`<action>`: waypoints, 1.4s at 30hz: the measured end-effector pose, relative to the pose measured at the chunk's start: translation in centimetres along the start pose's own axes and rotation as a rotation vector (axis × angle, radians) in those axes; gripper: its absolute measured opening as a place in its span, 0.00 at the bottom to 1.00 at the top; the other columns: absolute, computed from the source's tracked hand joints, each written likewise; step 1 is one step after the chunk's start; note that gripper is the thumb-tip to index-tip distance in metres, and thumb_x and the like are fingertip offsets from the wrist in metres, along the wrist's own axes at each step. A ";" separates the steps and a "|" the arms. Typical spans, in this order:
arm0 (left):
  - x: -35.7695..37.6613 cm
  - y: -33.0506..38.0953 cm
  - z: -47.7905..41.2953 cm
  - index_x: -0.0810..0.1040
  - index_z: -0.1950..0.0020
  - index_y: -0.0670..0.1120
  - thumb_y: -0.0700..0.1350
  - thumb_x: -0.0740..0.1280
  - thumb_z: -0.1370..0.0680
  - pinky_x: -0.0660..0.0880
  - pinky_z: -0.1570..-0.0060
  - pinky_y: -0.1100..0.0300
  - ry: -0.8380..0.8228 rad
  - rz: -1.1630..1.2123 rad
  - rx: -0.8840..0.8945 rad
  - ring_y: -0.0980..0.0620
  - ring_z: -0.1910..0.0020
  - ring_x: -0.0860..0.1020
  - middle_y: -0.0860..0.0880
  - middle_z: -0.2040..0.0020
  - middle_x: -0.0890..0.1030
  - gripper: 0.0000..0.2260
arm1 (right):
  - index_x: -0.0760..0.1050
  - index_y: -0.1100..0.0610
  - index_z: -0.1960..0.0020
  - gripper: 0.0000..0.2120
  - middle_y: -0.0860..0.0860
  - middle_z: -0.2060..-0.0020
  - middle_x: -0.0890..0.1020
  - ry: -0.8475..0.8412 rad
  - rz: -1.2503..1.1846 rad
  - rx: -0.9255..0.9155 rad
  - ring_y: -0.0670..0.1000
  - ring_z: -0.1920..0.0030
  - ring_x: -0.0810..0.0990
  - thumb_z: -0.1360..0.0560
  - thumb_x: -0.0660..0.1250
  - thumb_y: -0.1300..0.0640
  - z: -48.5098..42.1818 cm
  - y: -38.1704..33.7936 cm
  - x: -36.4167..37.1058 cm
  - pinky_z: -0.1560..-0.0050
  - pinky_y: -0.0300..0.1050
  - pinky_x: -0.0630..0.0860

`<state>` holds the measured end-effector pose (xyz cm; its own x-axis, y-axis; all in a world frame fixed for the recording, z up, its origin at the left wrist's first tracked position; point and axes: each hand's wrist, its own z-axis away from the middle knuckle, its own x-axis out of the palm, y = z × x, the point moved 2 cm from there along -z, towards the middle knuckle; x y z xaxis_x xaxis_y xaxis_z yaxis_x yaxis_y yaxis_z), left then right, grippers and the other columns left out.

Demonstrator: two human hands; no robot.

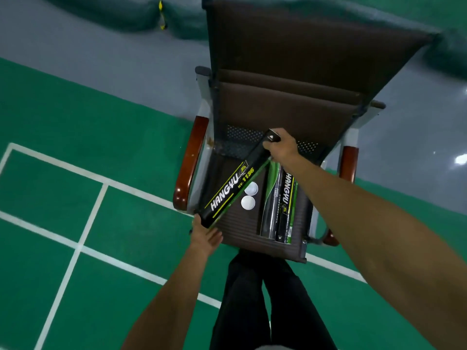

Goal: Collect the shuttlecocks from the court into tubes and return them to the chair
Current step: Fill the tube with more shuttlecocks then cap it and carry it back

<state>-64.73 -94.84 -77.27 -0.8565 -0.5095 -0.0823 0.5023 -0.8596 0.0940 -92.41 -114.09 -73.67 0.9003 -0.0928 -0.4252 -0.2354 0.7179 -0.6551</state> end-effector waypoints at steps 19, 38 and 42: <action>-1.2 -9.9 -15.6 0.81 0.42 0.43 0.72 0.56 0.20 0.80 0.39 0.48 -0.046 0.096 -0.093 0.46 0.49 0.83 0.44 0.43 0.84 0.33 | 0.64 0.52 0.28 0.32 0.58 0.32 0.64 -0.285 0.463 -0.308 0.52 0.47 0.71 0.29 0.71 0.63 -7.5 5.2 19.0 0.45 0.39 0.74; 3.4 -4.3 -16.6 0.83 0.69 0.44 0.60 0.65 0.22 0.83 0.58 0.54 0.226 -0.757 0.382 0.49 0.72 0.82 0.49 0.71 0.84 0.24 | 0.62 0.56 0.23 0.35 0.59 0.24 0.61 -0.445 0.673 -0.239 0.62 0.28 0.68 0.27 0.70 0.61 -8.1 14.9 19.8 0.31 0.50 0.71; 7.4 -1.6 -16.9 0.81 0.63 0.45 0.59 0.65 0.25 0.83 0.53 0.46 0.136 -0.860 0.560 0.43 0.62 0.84 0.48 0.66 0.85 0.18 | 0.63 0.53 0.23 0.34 0.57 0.23 0.60 -0.353 0.720 -0.220 0.63 0.26 0.66 0.27 0.70 0.56 -8.2 15.7 17.8 0.28 0.56 0.68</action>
<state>-69.89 -97.89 -94.79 -0.8619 0.2380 -0.4478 -0.4298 -0.8115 0.3958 -83.10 -110.18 -96.64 0.5554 0.5855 -0.5906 -0.8310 0.3640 -0.4206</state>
